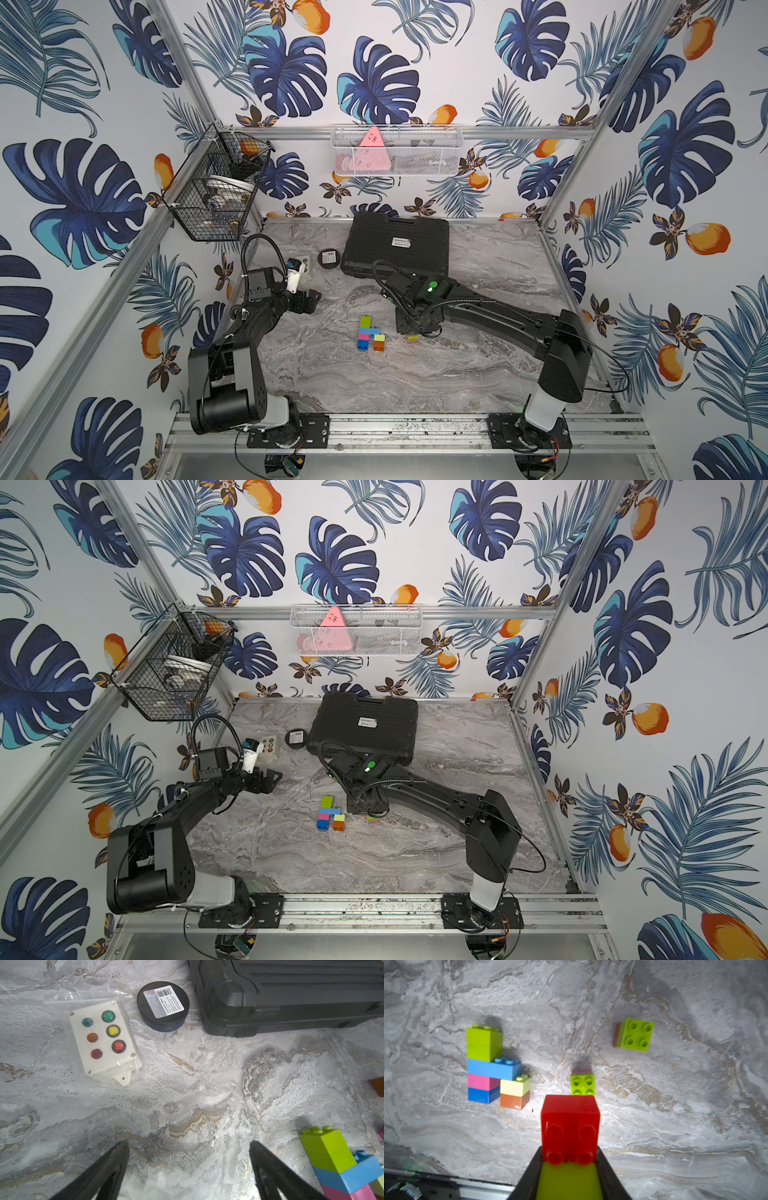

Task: Assemble the letter h with lego
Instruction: Assemble the lego brick with the lego brick.

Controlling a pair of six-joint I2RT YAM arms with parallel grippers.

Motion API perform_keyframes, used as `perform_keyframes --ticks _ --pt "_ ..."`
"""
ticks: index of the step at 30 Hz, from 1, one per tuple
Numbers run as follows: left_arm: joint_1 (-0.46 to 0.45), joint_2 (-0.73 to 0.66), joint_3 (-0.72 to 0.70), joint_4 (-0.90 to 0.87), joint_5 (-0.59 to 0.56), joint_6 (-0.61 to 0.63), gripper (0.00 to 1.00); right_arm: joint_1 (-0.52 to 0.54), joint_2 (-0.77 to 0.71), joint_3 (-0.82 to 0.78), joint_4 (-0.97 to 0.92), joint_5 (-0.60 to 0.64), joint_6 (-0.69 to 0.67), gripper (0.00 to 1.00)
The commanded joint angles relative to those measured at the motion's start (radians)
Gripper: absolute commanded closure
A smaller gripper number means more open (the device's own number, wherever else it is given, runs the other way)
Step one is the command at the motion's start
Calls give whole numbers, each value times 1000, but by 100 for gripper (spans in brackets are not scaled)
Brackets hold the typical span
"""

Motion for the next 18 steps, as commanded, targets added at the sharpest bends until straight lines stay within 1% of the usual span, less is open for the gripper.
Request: perform_keyframes --ticks 1,3,6,13,18 --pt "2 0 3 21 13 -16 5 -32 38 34 -56 -5 -105 82" --pt "2 2 5 19 12 -17 5 -49 67 42 -48 -12 -138 82" --pt "3 1 3 20 13 -18 5 -70 107 49 -38 -60 -173 82" --pt "4 2 5 20 14 -18 5 -90 169 38 34 -111 -252 83" --pt "5 3 6 18 14 -18 5 -103 210 47 42 -123 -256 82"
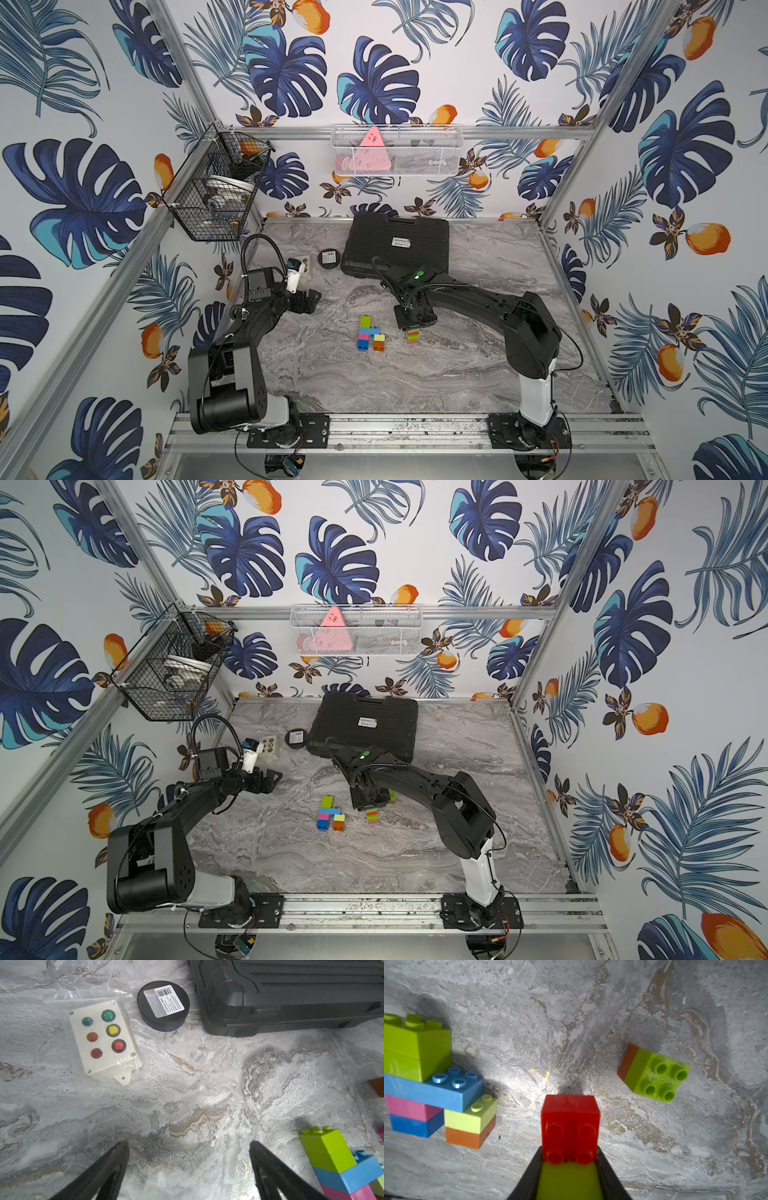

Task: Assemble the letter h with lego
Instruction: Assemble the lego brick with the lego brick.

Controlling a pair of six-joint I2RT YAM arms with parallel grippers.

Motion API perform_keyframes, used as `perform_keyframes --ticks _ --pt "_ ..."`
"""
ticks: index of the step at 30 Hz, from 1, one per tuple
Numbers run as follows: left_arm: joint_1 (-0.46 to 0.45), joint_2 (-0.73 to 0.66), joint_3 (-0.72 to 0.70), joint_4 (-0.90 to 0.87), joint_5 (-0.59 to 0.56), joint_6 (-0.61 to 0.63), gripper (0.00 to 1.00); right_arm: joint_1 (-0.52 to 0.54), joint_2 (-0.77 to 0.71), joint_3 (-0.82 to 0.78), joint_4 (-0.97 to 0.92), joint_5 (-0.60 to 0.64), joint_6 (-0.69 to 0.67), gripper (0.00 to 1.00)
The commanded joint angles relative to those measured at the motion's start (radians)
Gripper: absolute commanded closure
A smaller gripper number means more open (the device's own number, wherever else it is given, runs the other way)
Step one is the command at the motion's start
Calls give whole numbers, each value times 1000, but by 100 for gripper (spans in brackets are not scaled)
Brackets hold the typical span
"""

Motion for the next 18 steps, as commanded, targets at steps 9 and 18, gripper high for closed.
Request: perform_keyframes --ticks 9,18 --pt "4 1 6 20 15 -17 5 -12 32 -26 48 -36 -20 83" --pt "7 3 8 17 17 -17 5 -11 2 -69 52 -42 14 83"
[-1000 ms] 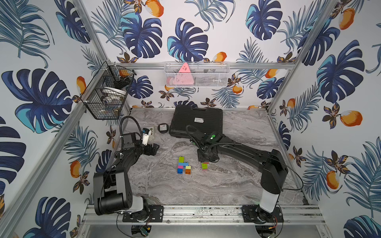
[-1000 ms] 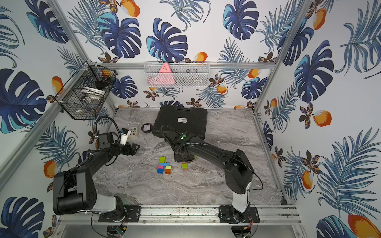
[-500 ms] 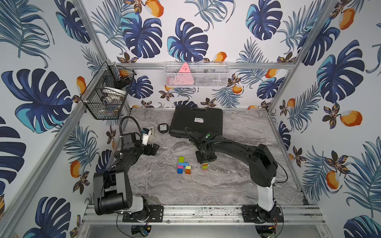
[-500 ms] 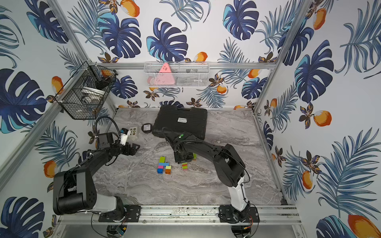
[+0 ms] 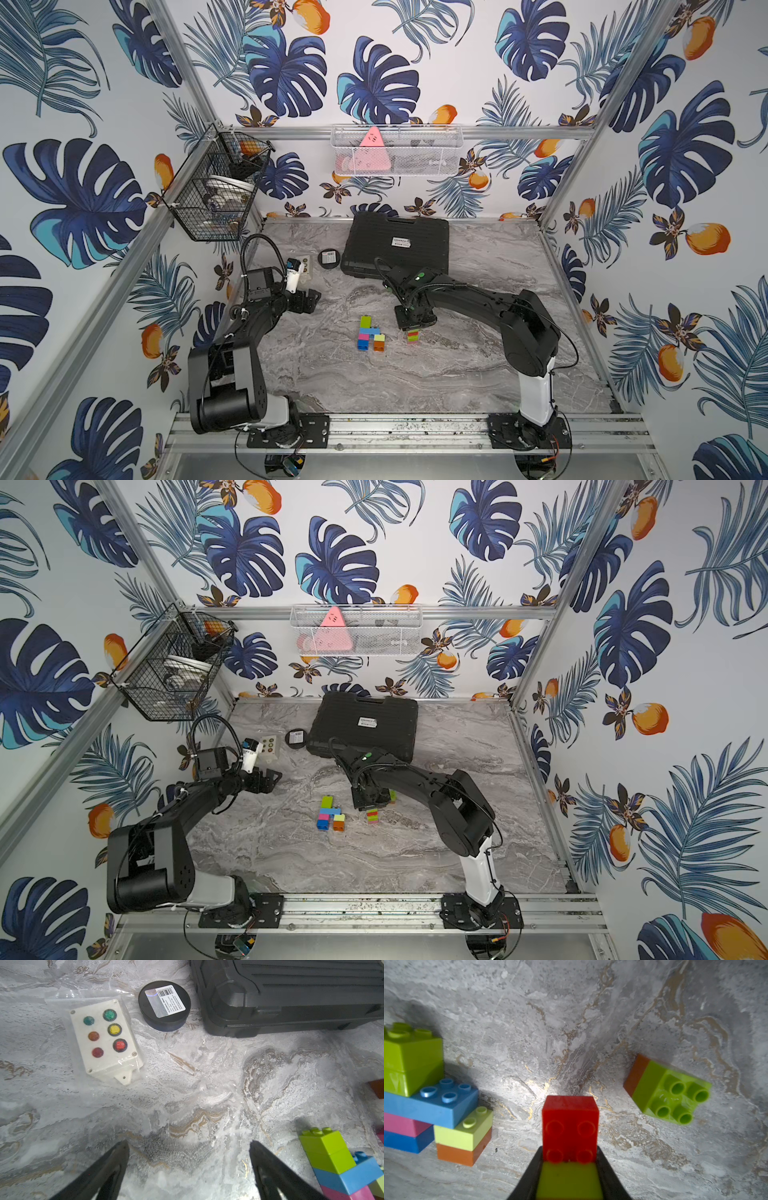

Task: Assemble the letter h with lego
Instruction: Assemble the lego brick with the lego brick.

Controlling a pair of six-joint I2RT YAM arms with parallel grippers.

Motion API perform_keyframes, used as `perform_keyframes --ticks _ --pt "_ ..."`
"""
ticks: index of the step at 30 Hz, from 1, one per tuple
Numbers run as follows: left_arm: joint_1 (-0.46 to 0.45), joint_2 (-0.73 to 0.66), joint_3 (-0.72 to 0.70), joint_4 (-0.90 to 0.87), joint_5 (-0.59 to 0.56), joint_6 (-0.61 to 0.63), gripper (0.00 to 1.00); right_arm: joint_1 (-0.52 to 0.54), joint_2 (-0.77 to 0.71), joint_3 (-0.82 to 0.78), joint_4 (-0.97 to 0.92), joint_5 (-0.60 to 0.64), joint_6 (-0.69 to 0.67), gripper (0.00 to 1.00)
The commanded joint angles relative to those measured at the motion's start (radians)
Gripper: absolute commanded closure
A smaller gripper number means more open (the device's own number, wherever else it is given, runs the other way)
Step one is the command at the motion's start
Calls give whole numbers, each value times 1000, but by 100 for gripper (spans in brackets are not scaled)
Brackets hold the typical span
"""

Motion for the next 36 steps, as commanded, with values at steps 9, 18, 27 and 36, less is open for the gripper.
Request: perform_keyframes --ticks 9,18,27,36 --pt "5 1 5 21 18 -12 5 16 -46 -67 7 11 61 83" --pt "9 3 7 20 20 -15 5 44 -90 -151 66 86 89 84" --pt "12 2 5 22 23 -16 5 47 -165 -292 181 43 104 86" --pt "16 -1 1 26 22 -19 5 55 -307 -371 281 69 76 88"
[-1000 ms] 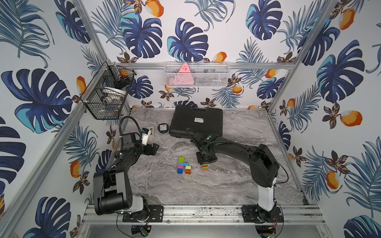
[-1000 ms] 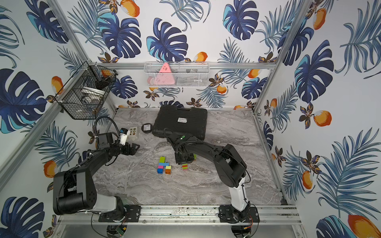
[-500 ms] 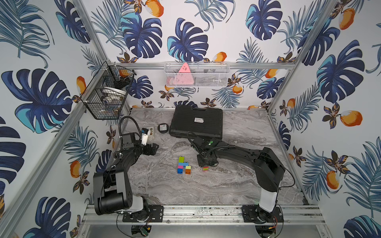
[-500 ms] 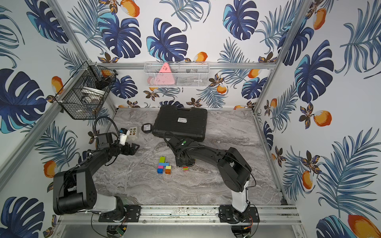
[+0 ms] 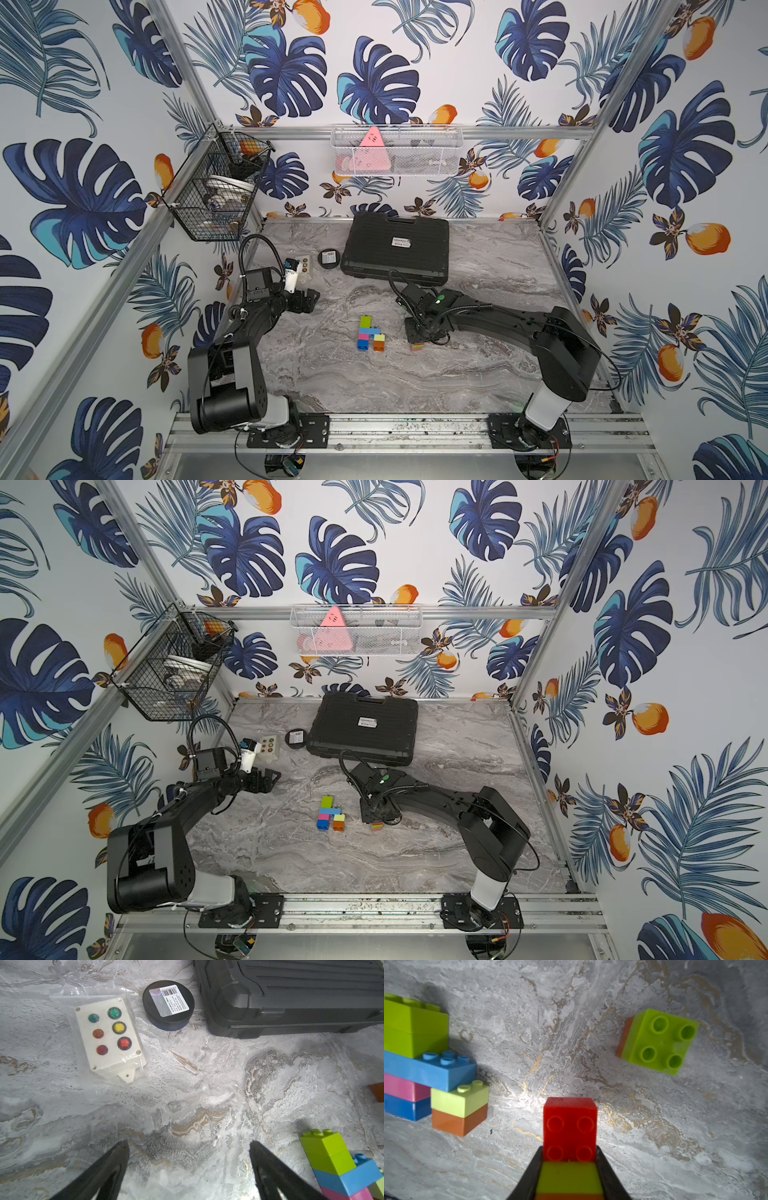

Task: Assemble the letter h with lego
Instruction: Assemble the lego brick with the lego brick.

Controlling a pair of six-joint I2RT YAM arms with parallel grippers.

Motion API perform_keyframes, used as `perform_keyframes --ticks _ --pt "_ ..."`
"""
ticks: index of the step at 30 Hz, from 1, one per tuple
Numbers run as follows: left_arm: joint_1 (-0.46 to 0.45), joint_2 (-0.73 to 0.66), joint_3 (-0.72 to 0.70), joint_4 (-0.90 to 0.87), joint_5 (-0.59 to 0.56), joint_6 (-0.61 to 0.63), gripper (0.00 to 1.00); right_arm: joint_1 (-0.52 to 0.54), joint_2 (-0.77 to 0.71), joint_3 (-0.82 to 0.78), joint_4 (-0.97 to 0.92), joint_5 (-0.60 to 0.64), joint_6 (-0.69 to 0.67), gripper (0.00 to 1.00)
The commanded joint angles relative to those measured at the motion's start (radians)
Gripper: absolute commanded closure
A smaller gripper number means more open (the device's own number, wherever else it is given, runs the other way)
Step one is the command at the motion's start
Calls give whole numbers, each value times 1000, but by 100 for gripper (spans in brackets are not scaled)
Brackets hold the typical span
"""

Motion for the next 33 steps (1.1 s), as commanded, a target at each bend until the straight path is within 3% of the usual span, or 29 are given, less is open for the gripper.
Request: perform_keyframes --ticks 1,14,20,26,33 --pt "3 -4 1 25 17 -9 5 13 -47 -35 53 30 -7 89" --pt "5 -3 3 25 18 -11 5 104 -27 -145 146 155 42 92" --pt "5 -3 2 25 21 -9 4 115 -30 -238 241 122 91 94" --pt "7 -4 1 25 25 -7 5 115 34 -235 191 114 100 95" --pt "9 -3 2 25 26 -7 5 117 10 -180 111 146 77 96"
